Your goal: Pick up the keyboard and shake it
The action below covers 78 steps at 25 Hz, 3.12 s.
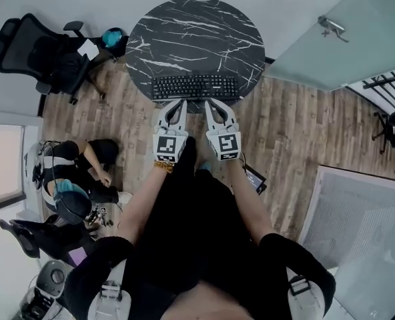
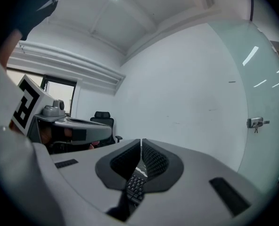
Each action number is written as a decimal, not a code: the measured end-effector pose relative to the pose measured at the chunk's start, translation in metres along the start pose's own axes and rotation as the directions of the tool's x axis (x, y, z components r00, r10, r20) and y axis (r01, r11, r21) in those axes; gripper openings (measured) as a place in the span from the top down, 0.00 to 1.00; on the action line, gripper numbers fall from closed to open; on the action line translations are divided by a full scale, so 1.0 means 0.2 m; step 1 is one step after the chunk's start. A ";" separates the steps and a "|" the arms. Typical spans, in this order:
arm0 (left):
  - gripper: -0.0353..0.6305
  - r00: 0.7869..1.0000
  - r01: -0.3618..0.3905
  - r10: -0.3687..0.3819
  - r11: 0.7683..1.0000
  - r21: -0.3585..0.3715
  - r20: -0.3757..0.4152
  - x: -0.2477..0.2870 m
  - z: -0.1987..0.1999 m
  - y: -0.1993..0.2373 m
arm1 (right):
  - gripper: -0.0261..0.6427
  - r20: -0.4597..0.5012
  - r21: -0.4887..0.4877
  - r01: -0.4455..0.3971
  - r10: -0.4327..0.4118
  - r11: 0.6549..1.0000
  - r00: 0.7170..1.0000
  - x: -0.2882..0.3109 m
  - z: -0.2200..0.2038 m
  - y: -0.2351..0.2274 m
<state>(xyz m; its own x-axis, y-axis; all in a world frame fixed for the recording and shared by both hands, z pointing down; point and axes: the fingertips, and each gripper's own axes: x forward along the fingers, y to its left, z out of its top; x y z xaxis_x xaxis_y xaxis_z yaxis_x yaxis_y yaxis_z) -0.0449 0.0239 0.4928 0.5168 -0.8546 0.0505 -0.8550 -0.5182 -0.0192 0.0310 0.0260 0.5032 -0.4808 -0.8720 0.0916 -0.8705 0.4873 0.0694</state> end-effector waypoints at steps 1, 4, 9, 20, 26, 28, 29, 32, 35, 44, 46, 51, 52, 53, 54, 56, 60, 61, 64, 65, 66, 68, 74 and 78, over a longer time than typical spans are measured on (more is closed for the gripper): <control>0.93 1.000 0.011 -0.011 1.000 0.005 0.002 0.04 0.00 0.02 | 0.91 -0.001 -0.008 0.001 -0.001 1.000 1.000 0.05 0.01 -0.02; 0.93 0.999 0.029 -0.029 0.999 0.021 0.019 0.15 0.01 0.13 | 0.91 -0.008 -0.039 -0.007 0.007 0.999 1.000 0.19 0.04 -0.07; 0.93 0.994 0.082 -0.087 0.994 0.067 0.071 0.36 0.06 0.29 | 0.91 -0.059 -0.082 -0.013 0.008 0.997 0.998 0.41 0.01 -0.16; 0.93 0.987 0.157 -0.158 0.987 0.033 0.025 0.56 -0.08 0.33 | 0.91 -0.079 -0.024 0.024 -0.026 0.999 0.997 0.62 -0.09 -0.31; 0.93 0.982 0.190 -0.191 0.977 0.092 -0.004 0.64 -0.12 0.38 | 0.91 -0.041 0.011 -0.033 0.034 0.999 0.999 0.74 -0.10 -0.35; 0.93 0.984 0.177 -0.176 0.979 0.099 -0.022 0.65 -0.13 0.42 | 0.91 -0.043 0.015 -0.055 0.056 0.998 0.998 0.78 -0.12 -0.36; 0.93 0.986 0.168 -0.165 0.981 0.099 -0.033 0.66 -0.14 0.44 | 0.91 -0.049 0.013 -0.068 0.069 0.998 0.996 0.80 -0.13 -0.37; 0.92 0.989 0.134 -0.129 0.988 0.081 -0.070 0.67 -0.20 0.50 | 0.91 -0.087 -0.006 -0.111 0.110 0.994 0.990 0.83 -0.20 -0.40; 0.92 0.986 0.122 -0.114 0.990 0.064 -0.123 0.67 -0.29 0.55 | 0.91 -0.140 0.004 -0.133 0.133 0.991 0.981 0.85 -0.31 -0.43; 0.92 0.964 0.072 -0.075 0.997 -0.021 -0.256 0.69 -0.57 0.67 | 0.83 -0.283 0.097 -0.129 0.152 0.987 0.947 0.77 -0.62 -0.61; 0.92 0.954 0.070 -0.080 0.997 -0.045 -0.290 0.68 -0.64 0.70 | 0.78 -0.317 0.114 -0.128 0.159 0.985 0.935 0.75 -0.69 -0.66; 0.78 0.904 0.027 -0.088 0.988 -0.151 -0.418 0.58 -0.91 0.77 | 0.68 -0.397 0.209 -0.064 0.145 0.976 0.907 0.68 -0.90 -0.84; 0.77 0.893 0.015 -0.086 0.987 -0.160 -0.442 0.55 -0.96 0.78 | 0.67 -0.419 0.212 -0.052 0.139 0.976 0.897 0.66 -0.96 -0.87; 0.75 0.883 0.003 -0.081 0.986 -0.166 -0.463 0.53 -1.01 0.80 | 0.66 -0.442 0.214 -0.042 0.135 0.976 0.887 0.65 -1.01 -0.89; 0.73 0.873 -0.011 -0.074 0.985 -0.171 -0.482 0.51 -1.06 0.81 | 0.65 -0.462 0.216 -0.033 0.132 0.976 0.877 0.63 -1.06 -0.91; 0.70 0.855 -0.054 -0.054 0.980 -0.193 -0.516 0.47 -1.15 0.85 | 0.63 -0.501 0.218 -0.023 0.132 0.976 0.855 0.60 -1.16 -0.94; 0.61 0.816 -0.206 0.025 0.946 -0.251 -0.577 0.38 -1.32 0.95 | 0.62 -0.561 0.220 -0.008 0.133 0.976 0.817 0.55 -1.31 -0.96; 0.60 0.808 -0.221 0.034 0.943 -0.249 -0.588 0.36 -1.34 0.97 | 0.61 -0.571 0.230 0.003 0.132 0.973 0.810 0.54 -1.34 -0.97; 0.59 0.788 -0.231 0.021 0.937 -0.264 -0.615 0.33 -1.42 1.02 | 0.60 -0.589 0.267 0.029 0.140 0.963 0.796 0.51 -1.41 -1.00; 0.58 0.784 -0.238 0.007 0.927 -0.291 -0.621 0.32 -1.45 1.03 | 0.60 -0.594 0.276 0.033 0.143 0.961 0.791 0.50 -1.43 -1.00; 0.58 0.784 -0.244 -0.014 0.913 -0.327 -0.621 0.31 -1.47 1.04 | 0.60 -0.600 0.285 0.038 0.148 0.958 0.786 0.49 -1.45 -1.00; 0.57 0.789 -0.244 -0.054 0.887 -0.393 -0.613 0.29 -1.48 1.05 | 0.59 -0.611 0.302 0.046 0.156 0.952 0.776 0.46 -1.49 -1.02; 0.57 0.786 -0.259 -0.097 0.845 -0.467 -0.611 0.28 -1.51 1.03 | 0.58 -0.611 0.356 0.093 0.157 0.930 0.776 0.43 -1.54 -1.07; 0.57 0.757 -0.215 -0.123 0.881 -0.422 -0.642 0.28 -1.55 0.94 | 0.59 -0.599 0.362 0.102 0.148 0.926 0.787 0.43 -1.54 -1.07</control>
<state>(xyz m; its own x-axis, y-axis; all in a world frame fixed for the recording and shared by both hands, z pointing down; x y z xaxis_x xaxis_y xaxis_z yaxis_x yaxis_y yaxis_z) -0.1891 -0.1110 0.8007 0.4690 -0.5616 0.6816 -0.8820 -0.2586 0.3939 0.2075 -0.1395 0.8030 -0.4440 -0.5861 0.6778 -0.8936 0.3456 -0.2864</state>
